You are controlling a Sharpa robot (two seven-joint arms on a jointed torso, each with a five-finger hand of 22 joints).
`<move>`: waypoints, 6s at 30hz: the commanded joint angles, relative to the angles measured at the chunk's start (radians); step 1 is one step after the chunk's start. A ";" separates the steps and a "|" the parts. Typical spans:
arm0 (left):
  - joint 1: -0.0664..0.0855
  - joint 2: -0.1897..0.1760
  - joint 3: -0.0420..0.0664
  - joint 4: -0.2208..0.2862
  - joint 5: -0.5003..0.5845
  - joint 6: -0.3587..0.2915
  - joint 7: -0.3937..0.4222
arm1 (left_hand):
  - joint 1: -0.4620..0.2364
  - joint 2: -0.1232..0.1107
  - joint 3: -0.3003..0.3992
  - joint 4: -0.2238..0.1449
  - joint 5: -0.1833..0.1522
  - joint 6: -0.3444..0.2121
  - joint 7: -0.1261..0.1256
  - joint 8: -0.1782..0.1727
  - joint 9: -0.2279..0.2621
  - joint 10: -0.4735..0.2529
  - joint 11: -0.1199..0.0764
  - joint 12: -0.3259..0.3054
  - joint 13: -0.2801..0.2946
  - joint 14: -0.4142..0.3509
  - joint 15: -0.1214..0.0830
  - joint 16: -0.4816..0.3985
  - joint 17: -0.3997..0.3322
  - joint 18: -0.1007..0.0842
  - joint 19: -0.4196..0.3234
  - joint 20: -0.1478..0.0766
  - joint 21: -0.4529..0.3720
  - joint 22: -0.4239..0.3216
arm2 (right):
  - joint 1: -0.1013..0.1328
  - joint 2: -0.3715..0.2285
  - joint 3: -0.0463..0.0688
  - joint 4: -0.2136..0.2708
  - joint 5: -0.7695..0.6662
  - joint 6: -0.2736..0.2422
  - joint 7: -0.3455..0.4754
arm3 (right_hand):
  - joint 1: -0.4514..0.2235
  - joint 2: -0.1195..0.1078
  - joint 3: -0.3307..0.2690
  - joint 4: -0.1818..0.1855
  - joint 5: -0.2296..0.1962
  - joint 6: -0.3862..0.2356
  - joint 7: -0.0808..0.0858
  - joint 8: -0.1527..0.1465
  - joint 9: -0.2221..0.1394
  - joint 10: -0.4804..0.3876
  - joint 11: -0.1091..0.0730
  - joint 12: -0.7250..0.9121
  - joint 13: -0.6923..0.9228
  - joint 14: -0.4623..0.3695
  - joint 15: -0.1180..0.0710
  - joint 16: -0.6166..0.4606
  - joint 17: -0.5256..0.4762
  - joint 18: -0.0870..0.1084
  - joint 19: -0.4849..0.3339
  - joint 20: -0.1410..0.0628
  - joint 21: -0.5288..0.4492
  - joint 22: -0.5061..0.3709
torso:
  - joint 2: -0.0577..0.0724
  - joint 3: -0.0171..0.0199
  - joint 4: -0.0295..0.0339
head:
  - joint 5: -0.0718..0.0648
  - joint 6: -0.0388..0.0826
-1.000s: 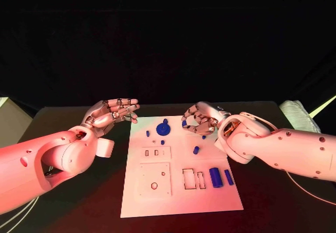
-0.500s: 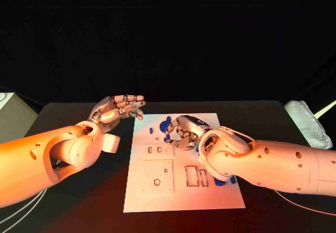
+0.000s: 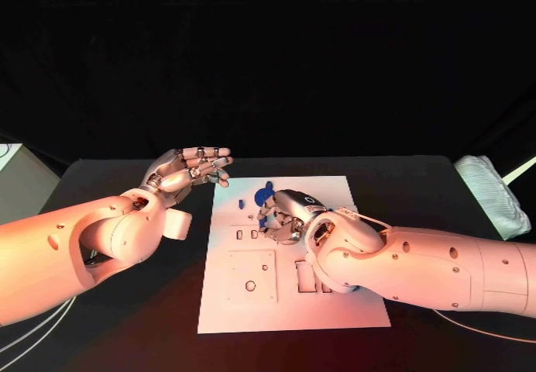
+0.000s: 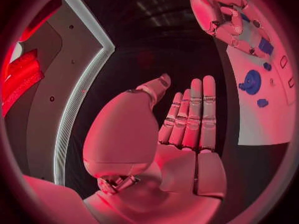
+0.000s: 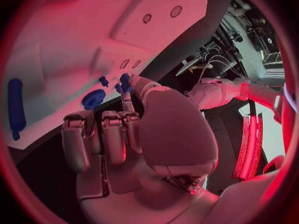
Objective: Assemble the parts on the task board
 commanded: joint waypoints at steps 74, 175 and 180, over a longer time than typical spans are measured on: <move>0.001 -0.003 0.001 0.002 -0.008 0.023 -0.005 | -0.011 0.001 0.004 -0.001 0.002 0.001 0.013 -0.004 -0.001 -0.006 -0.002 -0.001 0.001 -0.007 0.002 0.007 -0.002 0.013 -0.010 -0.001 0.008 0.004 | -0.034 0.037 -0.006 -0.041 -0.088 0.050 -0.032 | -0.089 -0.088 -0.017 0.007 -0.007 -0.057 0.019 -0.020 -0.013 0.033 0.015 -0.043 0.190 0.104 0.010 0.003 0.261 -0.007 0.103 0.007 0.005 0.263 | 0.000 0.0009 -0.0011 | 0.008 -0.018; 0.163 0.477 -0.119 -0.415 -0.785 0.619 -1.046 | -0.268 0.061 -0.124 0.253 0.003 -0.024 -0.097 0.454 0.384 0.041 -0.128 0.931 0.626 0.536 -0.116 0.855 0.919 -0.076 0.406 -0.104 0.578 0.631 | 0.162 -0.232 0.015 -0.070 0.501 -0.072 0.515 | 0.003 -0.045 -0.284 0.127 0.116 -0.183 0.028 0.029 -0.038 -0.432 0.019 -0.756 -0.547 -0.103 0.007 -0.604 -0.421 0.175 -0.214 0.002 -1.077 -0.494 | -0.045 0.0218 -0.0047 | 0.026 -0.063; 0.163 0.478 -0.119 -0.411 -0.783 0.627 -1.046 | -0.255 0.062 -0.110 0.252 0.004 -0.023 -0.099 0.458 0.391 0.043 -0.129 0.934 0.629 0.538 -0.117 0.857 0.923 -0.076 0.405 -0.104 0.580 0.632 | 0.162 -0.228 0.015 -0.074 0.507 -0.074 0.515 | 0.009 -0.047 -0.279 0.127 0.116 -0.198 0.034 0.037 -0.038 -0.447 0.026 -0.793 -0.604 -0.144 0.014 -0.800 -0.556 0.176 -0.208 0.008 -1.166 -0.569 | -0.045 0.0217 -0.0063 | 0.027 -0.064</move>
